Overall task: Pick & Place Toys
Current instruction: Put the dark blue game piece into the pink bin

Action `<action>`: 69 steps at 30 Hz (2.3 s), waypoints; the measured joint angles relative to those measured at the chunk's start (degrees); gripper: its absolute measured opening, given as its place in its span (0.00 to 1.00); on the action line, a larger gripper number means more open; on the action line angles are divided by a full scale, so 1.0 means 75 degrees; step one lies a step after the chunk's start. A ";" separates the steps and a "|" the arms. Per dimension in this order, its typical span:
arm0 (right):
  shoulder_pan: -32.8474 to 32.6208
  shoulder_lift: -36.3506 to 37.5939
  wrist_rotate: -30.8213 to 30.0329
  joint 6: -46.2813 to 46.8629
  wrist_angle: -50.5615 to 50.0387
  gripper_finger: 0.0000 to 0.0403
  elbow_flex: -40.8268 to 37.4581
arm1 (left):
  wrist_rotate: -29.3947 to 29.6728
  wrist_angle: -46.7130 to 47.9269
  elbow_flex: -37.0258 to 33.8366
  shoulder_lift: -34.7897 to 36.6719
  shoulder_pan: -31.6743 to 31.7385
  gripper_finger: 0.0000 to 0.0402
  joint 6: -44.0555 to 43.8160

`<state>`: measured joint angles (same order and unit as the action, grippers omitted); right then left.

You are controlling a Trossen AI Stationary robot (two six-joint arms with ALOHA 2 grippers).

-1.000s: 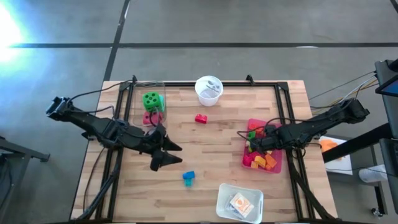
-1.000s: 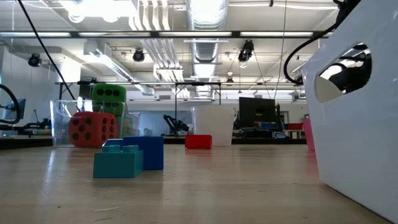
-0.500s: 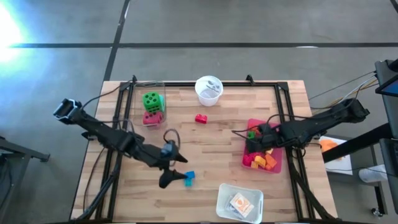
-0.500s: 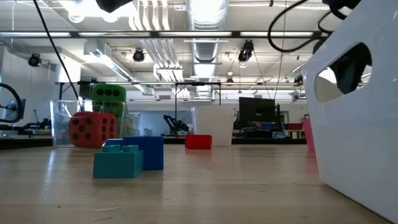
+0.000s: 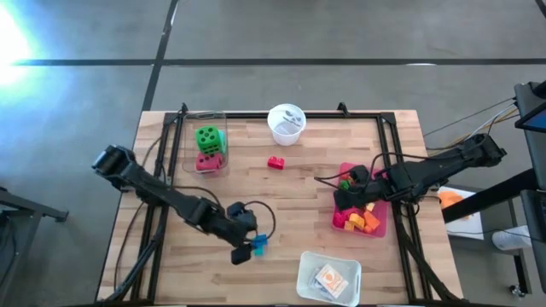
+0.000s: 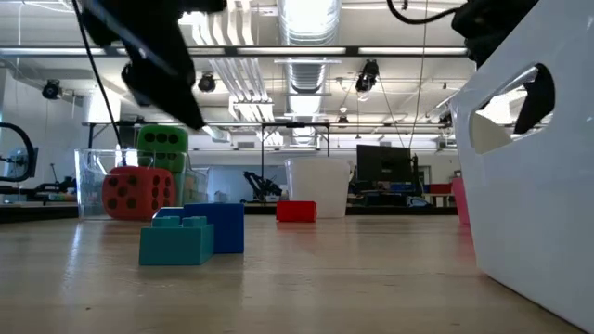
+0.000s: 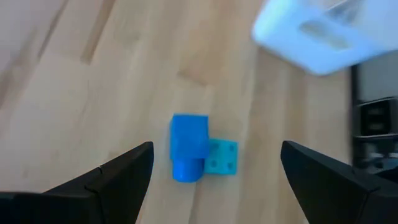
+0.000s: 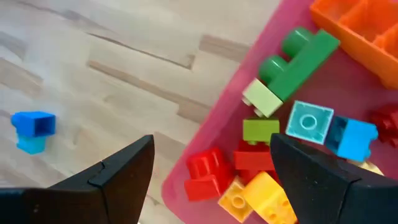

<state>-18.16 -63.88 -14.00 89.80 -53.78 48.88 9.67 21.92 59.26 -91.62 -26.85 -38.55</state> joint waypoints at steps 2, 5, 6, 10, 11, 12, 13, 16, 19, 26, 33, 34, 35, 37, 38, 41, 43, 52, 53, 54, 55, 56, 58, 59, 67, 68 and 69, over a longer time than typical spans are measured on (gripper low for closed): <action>-0.0098 0.0000 -0.0179 0.0003 0.0006 0.78 0.0073 | 0.0000 -0.0001 0.0004 -0.0315 0.0000 0.88 -0.0194; -0.0200 0.0000 -0.0341 0.0001 0.0017 0.78 0.0142 | -0.0002 -0.0060 0.0004 -0.0726 0.0003 0.88 -0.0321; -0.0237 0.0000 -0.0362 0.0008 0.0017 0.78 0.0163 | 0.0000 -0.0062 0.0004 -0.0846 0.0003 0.88 -0.0319; -0.0307 0.0000 -0.0402 0.0031 0.0061 0.78 0.0184 | 0.0073 -0.0088 0.0004 -0.1244 0.0020 0.88 -0.0448; -0.0313 0.0000 -0.0409 0.0059 0.0088 0.78 0.0170 | 0.0148 -0.0107 0.0004 -0.1321 0.0025 0.89 -0.0510; -0.0317 0.0000 -0.0411 0.0064 0.0088 0.78 0.0158 | 0.0221 -0.0113 0.0005 -0.1380 0.0029 0.89 -0.0550; -0.0343 0.0000 -0.0414 0.0067 0.0089 0.78 0.0142 | 0.0301 -0.0110 0.0004 -0.1427 0.0029 0.89 -0.0584; -0.0381 0.0000 -0.0416 0.0084 0.0125 0.78 0.0108 | 0.0518 -0.0141 0.0004 -0.1483 0.0050 0.89 -0.0506; -0.0399 0.0000 -0.0417 0.0077 0.0147 0.78 0.0104 | 0.0794 -0.0144 0.0004 -0.1483 0.0050 0.89 -0.0290; -0.0398 0.0000 -0.0425 0.0022 0.0251 0.78 0.0099 | 0.0791 -0.0401 0.0004 -0.1483 0.0079 0.89 0.0150; -0.0398 0.0000 -0.0562 0.0006 0.0282 0.78 0.0096 | 0.0772 -0.0633 0.0001 -0.1515 0.0093 0.89 0.0325; -0.0398 0.0000 -0.0562 0.0011 0.0286 0.78 0.0096 | 0.0772 -0.0631 -0.0002 -0.1518 0.0093 0.89 0.0380; -0.0398 0.0000 -0.0562 0.0012 0.0287 0.78 0.0096 | 0.0772 -0.0641 -0.0002 -0.1518 0.0093 0.89 0.0432; -0.0398 0.0000 -0.0561 0.0012 0.0291 0.78 0.0096 | 0.0778 -0.0645 -0.0002 -0.1518 0.0093 0.89 0.0465; -0.0398 0.0000 -0.0562 0.0016 0.0292 0.78 0.0096 | 0.0825 -0.0640 -0.0002 -0.1518 0.0092 0.89 0.0465; -0.0398 0.0000 -0.0560 0.0021 0.0303 0.78 0.0096 | 0.0953 -0.0664 -0.0003 -0.1518 0.0093 0.89 0.0532; -0.0398 0.0000 -0.0560 0.0024 0.0315 0.78 0.0096 | 0.0970 -0.0683 -0.0005 -0.1518 0.0093 0.89 0.0616; -0.0398 0.0000 -0.0557 -0.0002 0.0365 0.78 0.0093 | 0.0968 -0.0788 -0.0060 -0.1518 0.0090 0.89 0.0728; -0.0398 0.0000 -0.0557 -0.0002 0.0372 0.78 0.0093 | 0.0968 -0.0788 -0.0060 -0.1518 0.0090 0.89 0.0744; -0.0398 0.0000 -0.0557 -0.0002 0.0375 0.78 0.0093 | 0.0968 -0.0794 -0.0060 -0.1518 0.0090 0.89 0.0744; -0.0398 0.0000 -0.0557 -0.0002 0.0386 0.78 0.0093 | 0.0968 -0.0801 -0.0060 -0.1518 0.0090 0.89 0.0747; -0.0398 0.0000 -0.0557 -0.0004 0.0408 0.78 0.0093 | 0.0968 -0.0797 -0.0060 -0.1518 0.0090 0.89 0.0755; -0.0398 0.0000 -0.0557 -0.0023 0.0429 0.78 0.0093 | 0.0968 -0.0798 -0.0060 -0.1518 0.0090 0.89 0.0756; -0.0398 0.0000 -0.0557 -0.0035 0.0437 0.78 0.0093 | 0.0968 -0.0799 -0.0060 -0.1518 0.0090 0.89 0.0756; -0.0398 -0.0003 -0.0551 -0.0053 0.0505 0.78 0.0090 | 0.0941 -0.0812 -0.0039 -0.1856 -0.0028 0.89 0.0714; -0.0398 -0.0003 -0.0551 -0.0067 0.0517 0.78 0.0090 | 0.0935 -0.0828 -0.0038 -0.1865 -0.0048 0.89 0.0702; -0.0398 -0.0003 -0.0551 -0.0067 0.0519 0.78 0.0090 | 0.0945 -0.0847 -0.0040 -0.1890 -0.0064 0.89 0.0683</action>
<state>-21.15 -63.90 -18.13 89.30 -49.89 49.56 16.76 15.56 58.96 -105.79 -27.33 -33.43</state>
